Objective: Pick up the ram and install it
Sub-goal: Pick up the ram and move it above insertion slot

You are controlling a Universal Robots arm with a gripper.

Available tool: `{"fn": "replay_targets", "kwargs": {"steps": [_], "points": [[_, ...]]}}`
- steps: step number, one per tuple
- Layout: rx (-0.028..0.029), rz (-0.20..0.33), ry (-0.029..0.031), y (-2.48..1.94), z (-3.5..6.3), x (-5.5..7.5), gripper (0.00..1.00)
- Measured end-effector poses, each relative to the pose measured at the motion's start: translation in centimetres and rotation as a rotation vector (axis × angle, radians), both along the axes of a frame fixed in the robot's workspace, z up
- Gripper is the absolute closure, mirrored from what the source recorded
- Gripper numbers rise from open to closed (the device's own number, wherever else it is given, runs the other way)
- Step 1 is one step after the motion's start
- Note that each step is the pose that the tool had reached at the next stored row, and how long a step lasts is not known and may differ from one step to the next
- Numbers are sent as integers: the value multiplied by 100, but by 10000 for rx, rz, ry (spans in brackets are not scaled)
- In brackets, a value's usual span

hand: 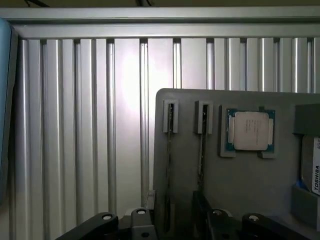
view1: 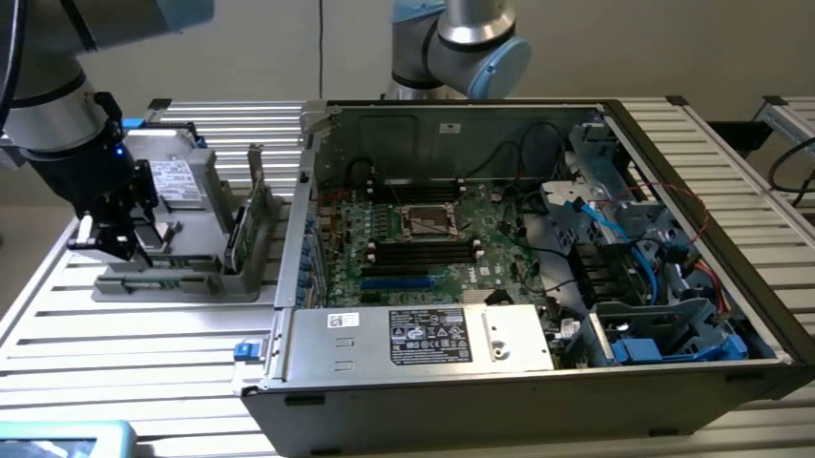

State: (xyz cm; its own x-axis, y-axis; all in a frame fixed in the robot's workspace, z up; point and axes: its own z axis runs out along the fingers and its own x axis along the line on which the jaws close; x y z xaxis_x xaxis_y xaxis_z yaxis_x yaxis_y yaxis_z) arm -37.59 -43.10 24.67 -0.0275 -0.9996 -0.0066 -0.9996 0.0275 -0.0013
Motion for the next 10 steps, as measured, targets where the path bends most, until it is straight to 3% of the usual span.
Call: {"fn": "replay_targets", "kwargs": {"steps": [10], "points": [[4,-1,1,-18,-181,5,58]]}}
